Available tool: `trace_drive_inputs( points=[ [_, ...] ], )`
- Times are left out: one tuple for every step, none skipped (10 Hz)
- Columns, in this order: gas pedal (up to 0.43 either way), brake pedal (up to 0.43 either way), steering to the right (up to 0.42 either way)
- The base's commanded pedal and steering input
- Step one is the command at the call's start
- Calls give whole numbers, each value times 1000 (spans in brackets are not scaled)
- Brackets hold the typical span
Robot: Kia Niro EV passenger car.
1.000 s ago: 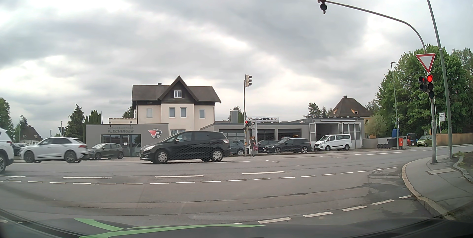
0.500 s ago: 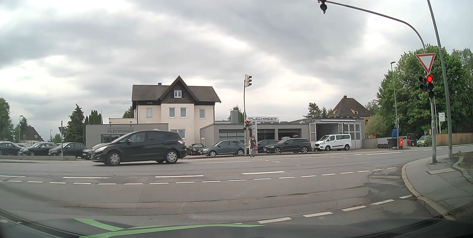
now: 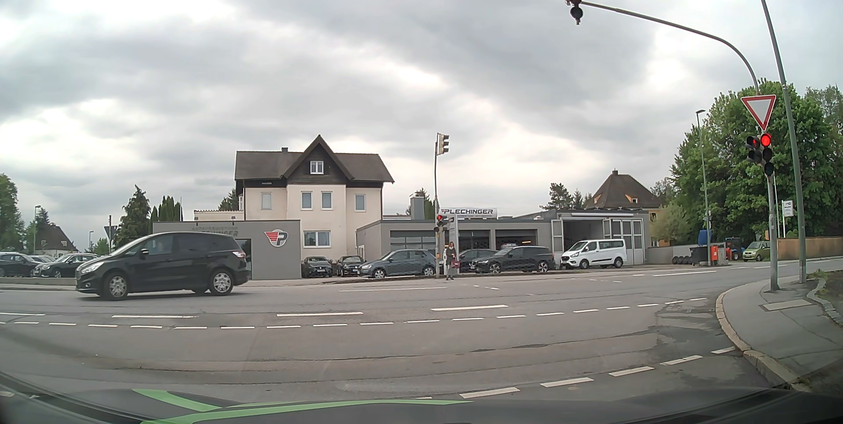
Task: Follow the waypoints while adhering to traffic rules and regulations
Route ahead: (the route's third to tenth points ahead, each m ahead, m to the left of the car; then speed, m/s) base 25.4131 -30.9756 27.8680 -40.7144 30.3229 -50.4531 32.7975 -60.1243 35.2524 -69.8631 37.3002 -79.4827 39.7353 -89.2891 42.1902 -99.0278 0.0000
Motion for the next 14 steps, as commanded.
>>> trace_drive_inputs(
  points=[
    [0,287,101],
    [0,287,101],
    [0,287,101],
    [0,287,101],
    [0,287,101],
    [0,287,101],
    [0,287,101],
    [0,287,101],
    [0,287,101],
    [0,287,101],
    [0,287,101],
    [0,287,101],
    [0,287,101],
    [0,287,101]
  ],
)
